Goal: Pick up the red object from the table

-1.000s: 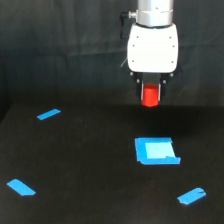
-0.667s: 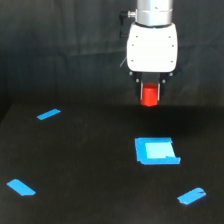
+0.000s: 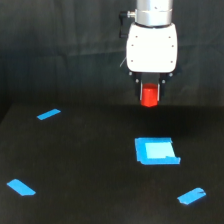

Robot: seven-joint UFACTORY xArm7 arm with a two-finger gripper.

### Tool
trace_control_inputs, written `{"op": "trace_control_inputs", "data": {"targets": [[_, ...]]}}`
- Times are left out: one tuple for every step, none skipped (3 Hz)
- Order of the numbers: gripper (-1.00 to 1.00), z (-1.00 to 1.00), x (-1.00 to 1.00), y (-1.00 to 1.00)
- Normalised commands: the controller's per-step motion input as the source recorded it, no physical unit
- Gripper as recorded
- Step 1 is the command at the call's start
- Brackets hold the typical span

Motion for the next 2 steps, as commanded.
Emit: {"op": "trace_control_inputs", "data": {"targets": [[-0.94,0.06,0.1,-0.09],[-0.98,0.1,-0.07,-0.07]]}}
